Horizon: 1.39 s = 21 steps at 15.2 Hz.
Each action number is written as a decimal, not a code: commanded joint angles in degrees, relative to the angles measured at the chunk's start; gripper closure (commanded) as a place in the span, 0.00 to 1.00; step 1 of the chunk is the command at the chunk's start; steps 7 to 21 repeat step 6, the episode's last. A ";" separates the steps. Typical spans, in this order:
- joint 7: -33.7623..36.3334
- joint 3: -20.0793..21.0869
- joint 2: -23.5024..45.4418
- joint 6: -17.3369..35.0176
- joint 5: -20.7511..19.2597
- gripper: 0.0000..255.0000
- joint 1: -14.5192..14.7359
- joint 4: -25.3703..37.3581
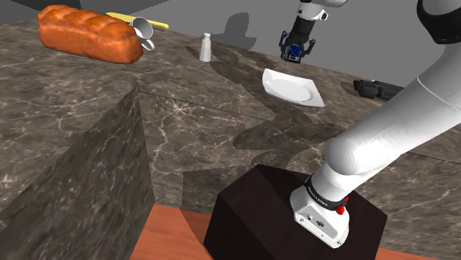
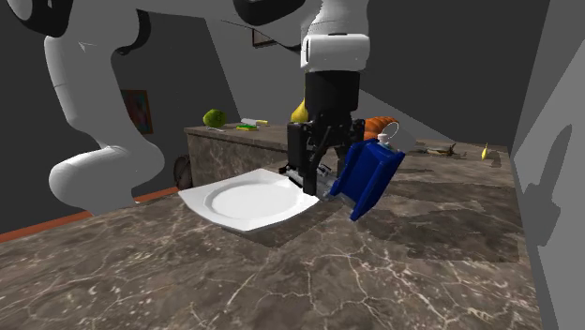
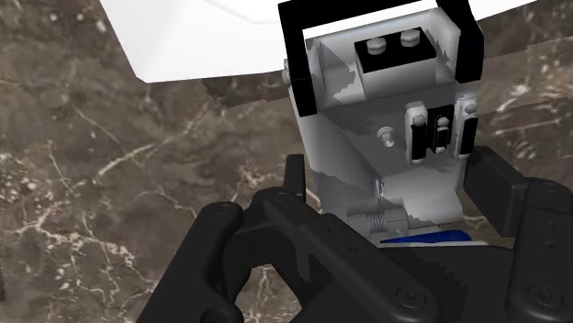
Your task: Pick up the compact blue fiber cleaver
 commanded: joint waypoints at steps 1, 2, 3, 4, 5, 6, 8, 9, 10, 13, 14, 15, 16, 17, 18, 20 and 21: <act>-0.10 -0.01 -0.16 -1.71 -0.01 1.00 -0.02 1.57; -0.11 0.01 -0.18 -2.48 -0.01 1.00 -0.01 2.32; -0.12 0.02 -0.18 -3.25 0.00 1.00 0.00 3.08; -0.14 0.04 -0.18 -4.02 0.01 1.00 0.01 3.86; -0.14 0.04 -0.19 -4.14 0.01 1.00 0.02 3.96; -0.14 0.04 -0.18 -4.14 0.01 1.00 0.02 3.97; -0.14 0.04 -0.18 -4.14 0.01 1.00 0.02 3.97; -0.14 0.04 -0.18 -4.14 0.01 1.00 0.02 3.97; -0.14 0.04 -0.18 -4.14 0.01 1.00 0.02 3.97; -0.14 0.04 -0.18 -4.14 0.01 1.00 0.02 3.97; -0.14 0.04 -0.18 -4.14 0.01 1.00 0.02 3.97; -0.14 0.04 -0.18 -4.14 0.01 1.00 0.02 3.97; -0.14 0.04 -0.18 -4.14 0.01 1.00 0.02 3.97; -0.14 0.04 -0.18 -4.14 0.01 1.00 0.02 3.97; -0.14 0.04 -0.18 -4.14 0.01 1.00 0.02 3.97; -0.14 0.04 -0.18 -4.14 0.01 1.00 0.02 3.97; -0.14 0.04 -0.18 -4.14 0.01 1.00 0.02 3.97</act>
